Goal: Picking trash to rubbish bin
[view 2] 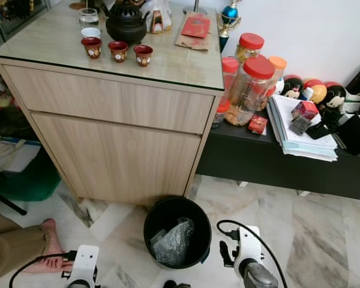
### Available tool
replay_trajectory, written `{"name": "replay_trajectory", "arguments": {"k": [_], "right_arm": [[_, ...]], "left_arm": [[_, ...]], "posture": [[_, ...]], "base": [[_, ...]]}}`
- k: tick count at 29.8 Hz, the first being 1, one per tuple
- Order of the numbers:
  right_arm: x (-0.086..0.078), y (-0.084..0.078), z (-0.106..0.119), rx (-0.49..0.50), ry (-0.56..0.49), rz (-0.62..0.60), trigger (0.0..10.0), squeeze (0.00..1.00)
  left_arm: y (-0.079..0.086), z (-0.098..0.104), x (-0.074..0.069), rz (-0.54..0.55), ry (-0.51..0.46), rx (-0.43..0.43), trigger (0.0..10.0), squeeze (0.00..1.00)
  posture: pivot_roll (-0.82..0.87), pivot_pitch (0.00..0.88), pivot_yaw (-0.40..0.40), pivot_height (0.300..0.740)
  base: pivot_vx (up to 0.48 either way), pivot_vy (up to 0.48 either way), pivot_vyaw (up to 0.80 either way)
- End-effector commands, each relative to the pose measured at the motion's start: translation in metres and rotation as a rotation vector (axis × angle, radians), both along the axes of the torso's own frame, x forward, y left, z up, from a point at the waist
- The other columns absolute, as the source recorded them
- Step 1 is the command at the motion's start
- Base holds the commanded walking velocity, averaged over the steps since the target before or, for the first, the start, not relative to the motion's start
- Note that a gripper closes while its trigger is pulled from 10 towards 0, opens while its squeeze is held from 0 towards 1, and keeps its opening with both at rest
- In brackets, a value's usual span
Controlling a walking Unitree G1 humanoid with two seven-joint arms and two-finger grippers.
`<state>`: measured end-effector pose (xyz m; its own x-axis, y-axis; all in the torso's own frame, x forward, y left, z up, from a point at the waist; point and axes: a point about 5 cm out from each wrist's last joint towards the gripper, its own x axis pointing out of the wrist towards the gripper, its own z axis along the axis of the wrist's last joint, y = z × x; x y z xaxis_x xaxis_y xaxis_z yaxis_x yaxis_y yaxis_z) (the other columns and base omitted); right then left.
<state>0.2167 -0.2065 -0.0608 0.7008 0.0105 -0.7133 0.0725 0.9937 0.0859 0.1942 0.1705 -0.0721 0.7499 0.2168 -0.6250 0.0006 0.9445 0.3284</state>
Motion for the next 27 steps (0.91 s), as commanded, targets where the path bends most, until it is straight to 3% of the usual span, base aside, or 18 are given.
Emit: {"name": "replay_trajectory", "arguments": {"k": [1,11,15,27], "right_arm": [[-0.009,-0.005,-0.005,-0.023,0.039,-0.018,10.0,0.0],[-0.021,-0.005,-0.012,-0.012,0.086,-0.043,10.0,0.0],[-0.023,-0.014,-0.011,-0.012,0.081,-0.076,10.0,0.0],[-0.028,-0.011,-0.015,-0.004,0.1,-0.092,10.0,0.0]], "left_arm": [[-0.006,-0.002,-0.003,-0.022,0.002,-0.003,10.0,0.0],[-0.008,0.008,0.012,-0.001,-0.07,-0.009,10.0,0.0],[0.0,0.017,0.022,0.053,-0.15,-0.001,10.0,0.0],[0.004,-0.001,-0.005,0.083,-0.024,-0.005,10.0,0.0]], "posture": [[0.1,0.12,-0.15,0.74],[0.11,0.141,-0.155,0.74],[0.11,0.153,-0.15,0.74],[0.1,0.166,-0.149,0.74]], "base": [[0.0,0.0,0.0],[0.0,0.0,0.0],[0.0,0.0,0.0],[0.0,0.0,0.0]]}}
